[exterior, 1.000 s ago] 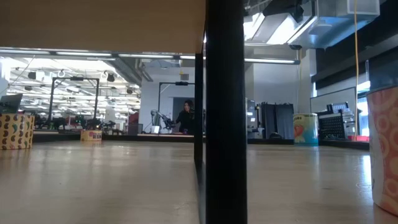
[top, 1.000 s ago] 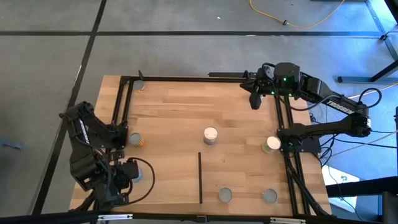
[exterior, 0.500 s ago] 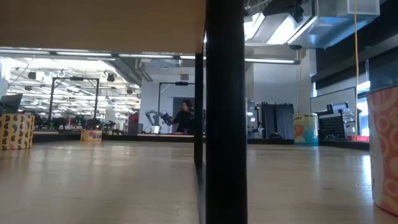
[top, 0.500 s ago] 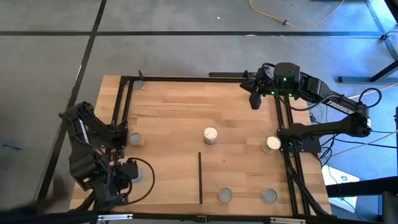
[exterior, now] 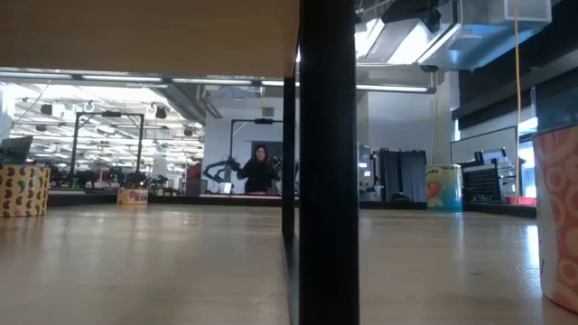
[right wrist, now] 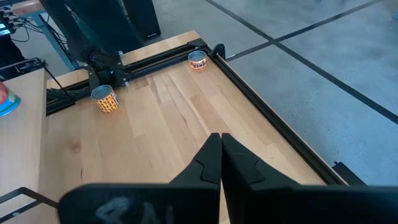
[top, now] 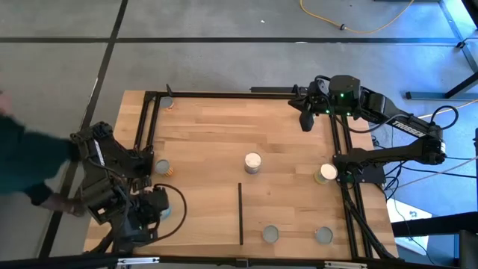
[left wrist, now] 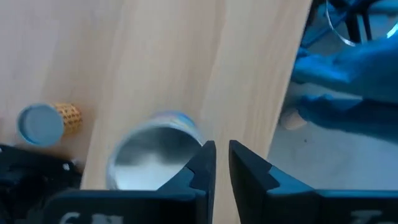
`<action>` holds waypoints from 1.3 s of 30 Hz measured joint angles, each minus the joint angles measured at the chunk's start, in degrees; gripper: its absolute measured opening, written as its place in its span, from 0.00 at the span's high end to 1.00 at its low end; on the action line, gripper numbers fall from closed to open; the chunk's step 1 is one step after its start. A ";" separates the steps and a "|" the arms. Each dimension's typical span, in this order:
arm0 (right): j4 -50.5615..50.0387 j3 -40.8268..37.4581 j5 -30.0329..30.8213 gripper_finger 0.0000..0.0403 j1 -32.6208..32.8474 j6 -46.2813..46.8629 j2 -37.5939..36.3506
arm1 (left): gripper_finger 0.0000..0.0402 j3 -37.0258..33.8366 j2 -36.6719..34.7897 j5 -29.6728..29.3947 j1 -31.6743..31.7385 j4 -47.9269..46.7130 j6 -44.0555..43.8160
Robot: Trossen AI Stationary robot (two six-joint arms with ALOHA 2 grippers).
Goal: Pick and place cans onto a shelf
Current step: Put the left canned tomato on the shelf
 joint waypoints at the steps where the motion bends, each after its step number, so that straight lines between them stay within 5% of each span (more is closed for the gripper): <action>1: -0.02 0.00 0.00 0.99 0.00 0.00 0.00 | 0.94 0.00 0.00 -0.83 0.43 0.01 0.10; 15: -0.01 0.00 0.00 0.99 0.00 0.00 0.00 | 1.00 0.00 -0.02 -9.43 8.23 0.04 10.34; 30: -0.02 0.00 -0.06 0.99 -0.01 0.00 0.00 | 1.00 -3.61 -1.01 -0.50 15.63 0.12 13.10; 39: -0.02 0.00 -0.13 0.99 -0.02 -0.34 0.00 | 1.00 -3.68 -10.12 -2.95 18.62 0.02 13.93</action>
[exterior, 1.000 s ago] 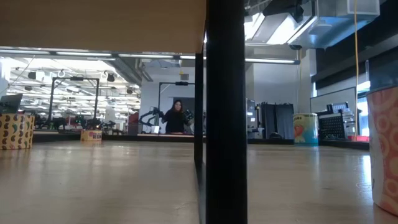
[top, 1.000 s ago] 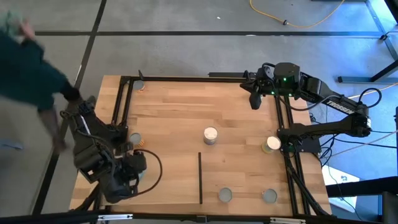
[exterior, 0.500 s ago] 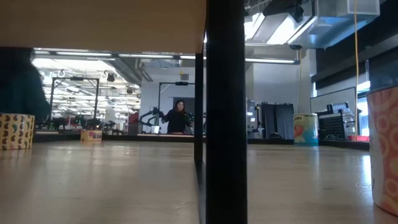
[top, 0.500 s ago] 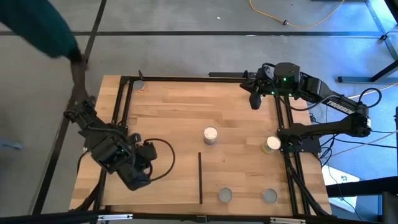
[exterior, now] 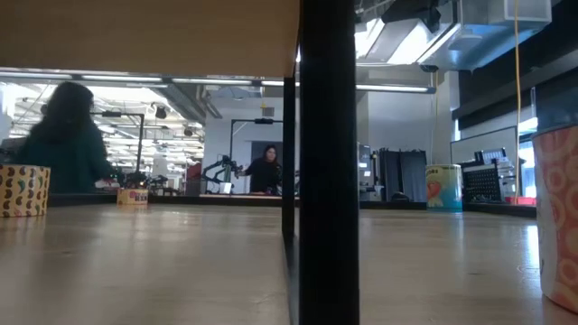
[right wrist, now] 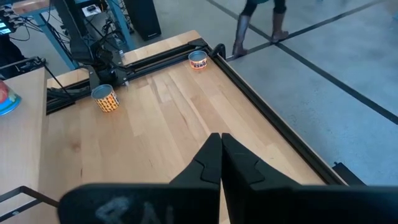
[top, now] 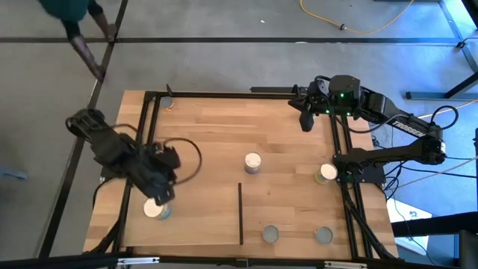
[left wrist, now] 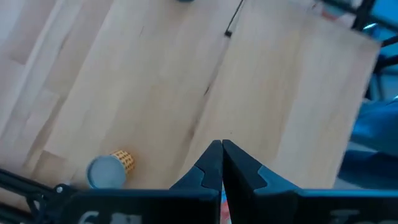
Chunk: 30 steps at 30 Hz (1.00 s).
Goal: Pick and place cans onto a shelf
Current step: Put the left canned tomato on the shelf
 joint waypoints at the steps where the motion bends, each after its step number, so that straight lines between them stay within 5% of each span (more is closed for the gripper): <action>1: -0.02 0.00 -0.02 0.99 0.00 -0.33 0.00 | 1.00 -0.49 -1.35 0.03 -0.02 0.20 -0.59; 13: -0.02 0.00 -0.04 0.99 0.01 0.62 0.00 | 1.00 -20.04 -13.70 13.33 -4.59 -0.09 -12.57; 30: 0.00 0.00 0.07 0.99 0.00 0.76 0.00 | 1.00 -21.45 -11.94 15.09 -5.30 3.33 -3.38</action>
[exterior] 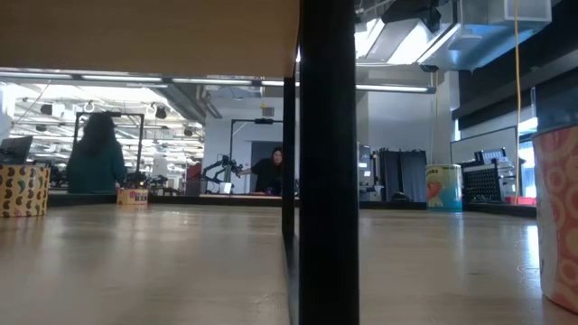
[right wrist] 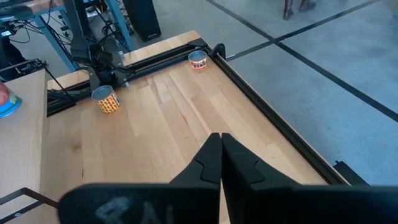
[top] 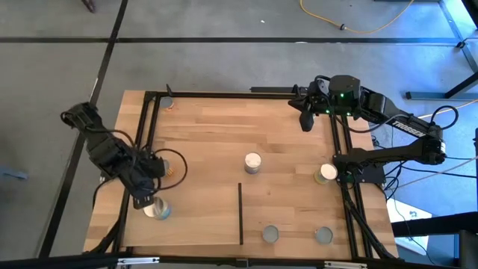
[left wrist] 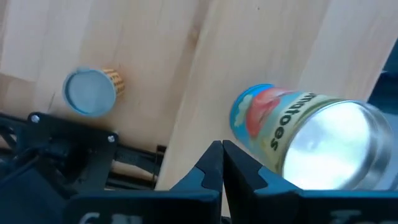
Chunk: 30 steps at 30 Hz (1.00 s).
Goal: Pick and place cans onto a shelf
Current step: Put the left canned tomato on the shelf
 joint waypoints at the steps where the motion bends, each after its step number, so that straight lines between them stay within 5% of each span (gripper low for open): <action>1: 0.00 0.00 0.00 0.99 0.02 0.00 0.00 | 1.00 0.00 0.40 -0.24 0.00 0.18 0.71; 30: 0.02 0.00 0.00 0.99 0.00 0.02 -0.02 | 1.00 0.00 2.30 5.39 -4.35 9.14 -0.51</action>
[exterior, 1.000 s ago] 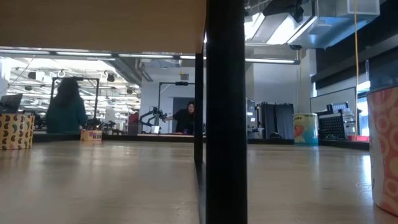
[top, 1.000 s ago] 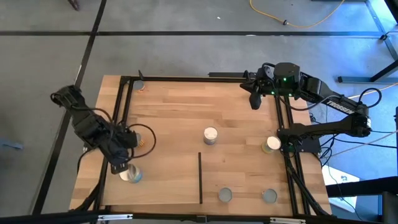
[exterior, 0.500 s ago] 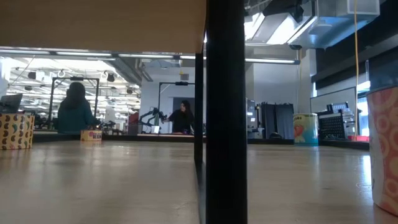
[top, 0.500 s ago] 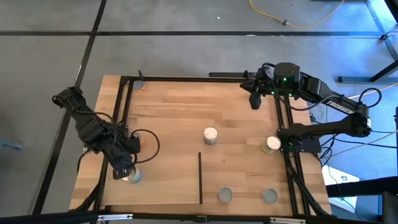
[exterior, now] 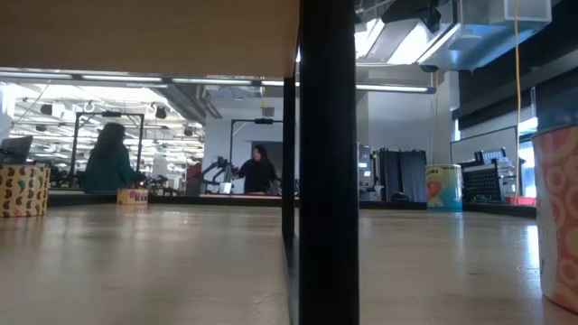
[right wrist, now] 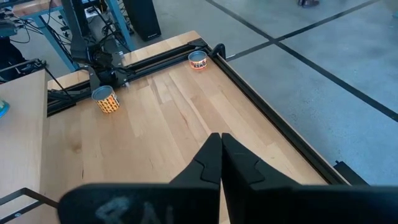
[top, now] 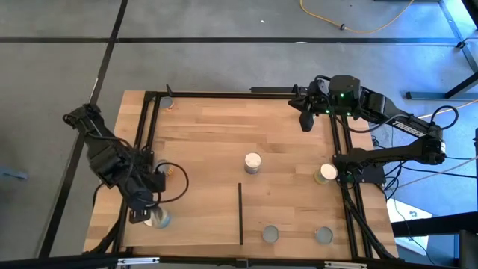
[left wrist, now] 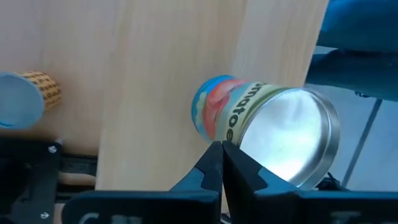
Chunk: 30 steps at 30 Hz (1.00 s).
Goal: Pick and place cans onto a shelf
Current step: Put the left canned tomato on the shelf
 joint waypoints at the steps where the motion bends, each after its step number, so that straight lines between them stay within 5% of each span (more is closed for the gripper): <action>1: 0.00 0.00 0.00 0.99 0.00 0.00 0.00 | 1.00 0.00 0.00 0.00 -0.37 0.33 -0.06; 9: 0.31 0.00 -0.07 0.99 0.02 -0.29 0.00 | 1.00 0.17 0.00 -3.32 -3.30 0.08 -3.05; 19: 6.93 0.00 2.52 0.99 5.27 -1.77 0.26 | 1.00 9.15 -0.07 -15.15 -4.32 -1.62 -3.20; 30: 8.29 0.02 7.59 0.99 8.64 -1.55 3.85 | 1.00 13.09 9.47 -9.25 -2.67 2.55 3.17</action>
